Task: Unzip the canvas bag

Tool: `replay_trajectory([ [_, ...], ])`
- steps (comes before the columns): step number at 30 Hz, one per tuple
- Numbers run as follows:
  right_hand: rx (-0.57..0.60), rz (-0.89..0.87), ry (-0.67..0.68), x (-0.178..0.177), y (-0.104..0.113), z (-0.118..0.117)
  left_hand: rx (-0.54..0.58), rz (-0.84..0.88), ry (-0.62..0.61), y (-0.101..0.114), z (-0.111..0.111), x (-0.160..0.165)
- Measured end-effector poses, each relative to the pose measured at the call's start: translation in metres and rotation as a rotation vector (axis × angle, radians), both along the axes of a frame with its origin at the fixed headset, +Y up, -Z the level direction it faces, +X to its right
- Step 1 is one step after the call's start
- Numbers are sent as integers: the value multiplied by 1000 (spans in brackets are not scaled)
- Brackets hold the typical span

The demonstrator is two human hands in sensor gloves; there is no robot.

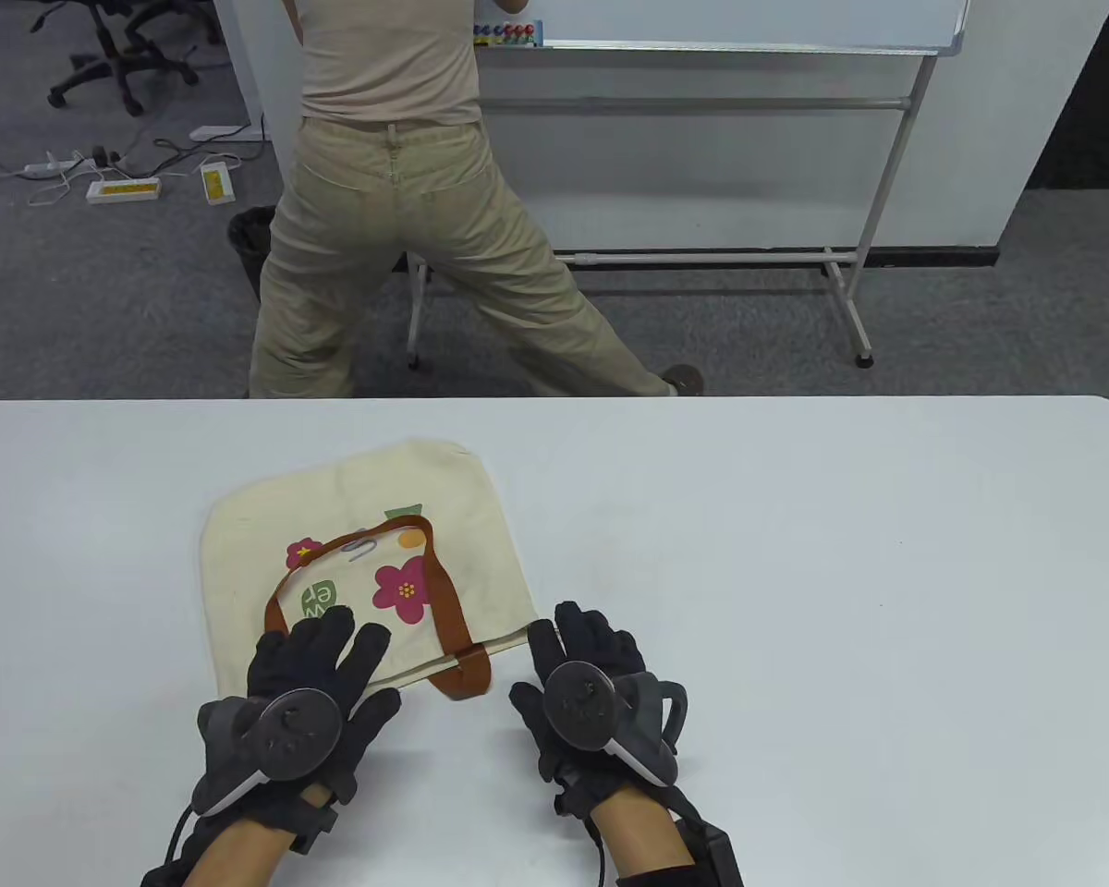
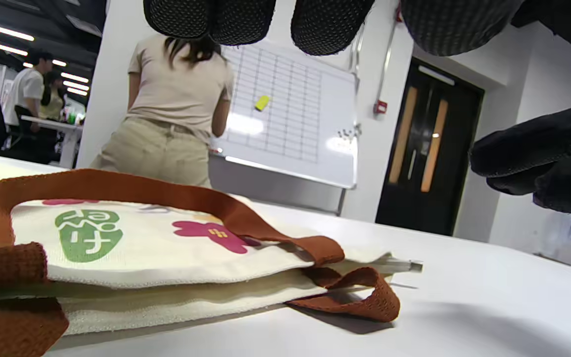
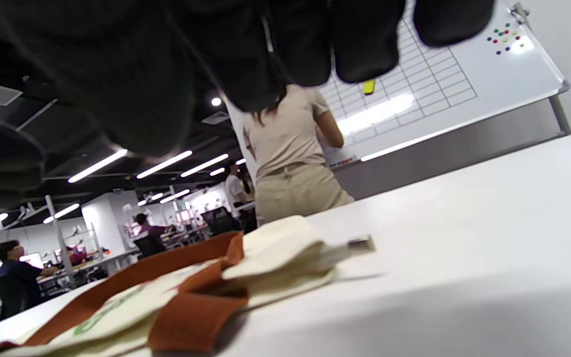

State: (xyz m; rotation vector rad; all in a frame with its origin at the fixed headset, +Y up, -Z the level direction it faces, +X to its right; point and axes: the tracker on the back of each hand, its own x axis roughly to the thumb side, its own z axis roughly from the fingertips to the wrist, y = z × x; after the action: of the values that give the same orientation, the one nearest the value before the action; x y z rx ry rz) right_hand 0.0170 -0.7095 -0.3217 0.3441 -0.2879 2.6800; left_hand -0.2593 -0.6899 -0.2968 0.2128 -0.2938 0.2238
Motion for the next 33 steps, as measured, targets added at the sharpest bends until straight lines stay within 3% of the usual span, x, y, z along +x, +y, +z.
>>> replay_trajectory([
  [9,-6,-16,-6,1,1,1,17,44,40,9,1,-16],
  [16,-32,-26,-13,4,-2,-2,-4,84,170,10,-7,-57],
  [21,-38,-23,-8,3,-2,-2,-72,146,271,0,-13,-90],
  [24,-45,-20,-6,3,-2,-2,-148,166,331,-10,-16,-106],
  [33,-72,-38,-12,6,-4,-4,-517,238,447,-50,-23,-138],
])
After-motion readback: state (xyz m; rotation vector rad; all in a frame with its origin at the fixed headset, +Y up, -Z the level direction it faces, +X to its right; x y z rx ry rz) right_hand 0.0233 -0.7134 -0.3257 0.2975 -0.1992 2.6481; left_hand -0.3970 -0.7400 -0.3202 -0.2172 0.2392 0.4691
